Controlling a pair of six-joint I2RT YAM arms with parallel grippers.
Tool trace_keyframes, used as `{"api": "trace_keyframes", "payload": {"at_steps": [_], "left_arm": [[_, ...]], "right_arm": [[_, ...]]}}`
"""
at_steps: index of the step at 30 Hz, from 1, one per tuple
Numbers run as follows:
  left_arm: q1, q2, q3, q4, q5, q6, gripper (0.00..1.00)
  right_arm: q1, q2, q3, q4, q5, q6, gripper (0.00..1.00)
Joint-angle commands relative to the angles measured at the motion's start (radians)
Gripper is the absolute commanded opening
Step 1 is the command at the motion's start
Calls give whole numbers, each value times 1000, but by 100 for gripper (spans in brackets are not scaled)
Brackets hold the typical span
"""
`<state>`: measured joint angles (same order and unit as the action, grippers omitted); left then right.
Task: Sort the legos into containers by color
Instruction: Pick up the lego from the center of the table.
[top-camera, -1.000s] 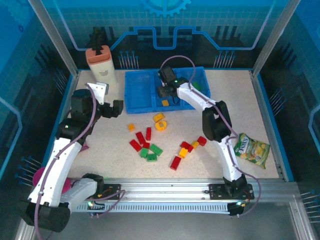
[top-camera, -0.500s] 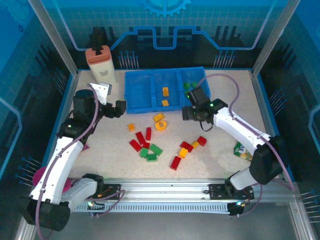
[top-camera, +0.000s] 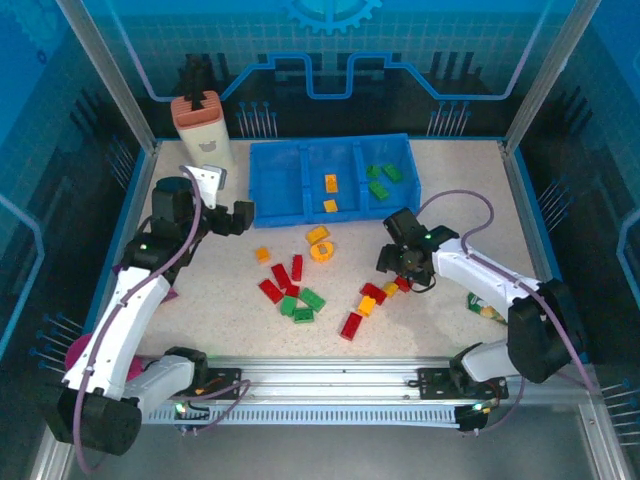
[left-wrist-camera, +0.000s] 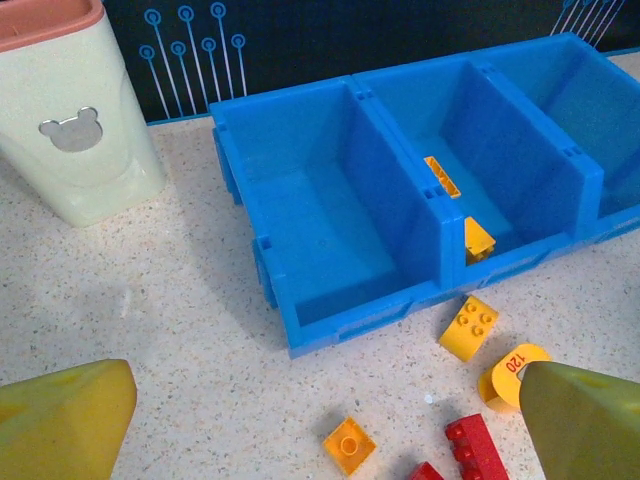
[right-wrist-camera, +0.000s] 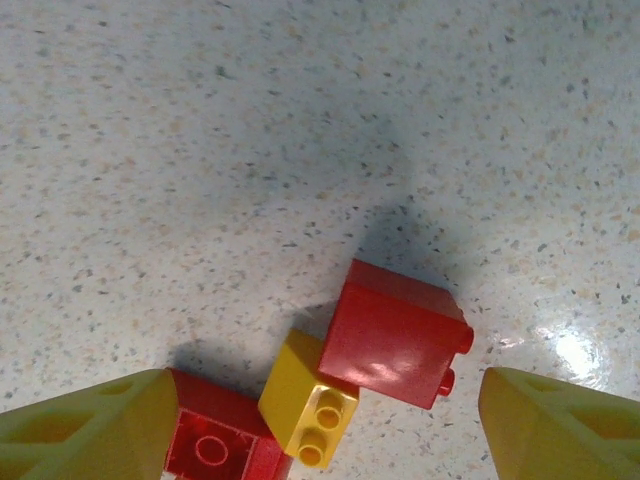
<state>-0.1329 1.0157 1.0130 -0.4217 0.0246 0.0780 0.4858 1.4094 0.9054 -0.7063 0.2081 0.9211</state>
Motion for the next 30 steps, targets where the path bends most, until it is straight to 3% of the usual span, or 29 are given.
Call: {"api": "trace_keyframes", "payload": {"at_steps": [1,11,18,22,27,30], "left_arm": [[4,-8,3,-13,16,-5,99],[3,-24,-8,-6,10,4,99],[3,-28,-8,-8,5,10,99],[3,-29,-8,-8,1,15,99],[3,-32,-10,-8,-2,20,99],[3,-32,-10,-5,1,19,99]], "right_arm": [[-35,15,-20,18,-26,71,78],[-75,82,-69,70,-64,60,70],[-89,151,-99,137,-86,42,54],[-89,177,-97,158,-89,12,37],[-50,139,50,28,14,-151,28],[6,105,178,19,79,-350,27]]}}
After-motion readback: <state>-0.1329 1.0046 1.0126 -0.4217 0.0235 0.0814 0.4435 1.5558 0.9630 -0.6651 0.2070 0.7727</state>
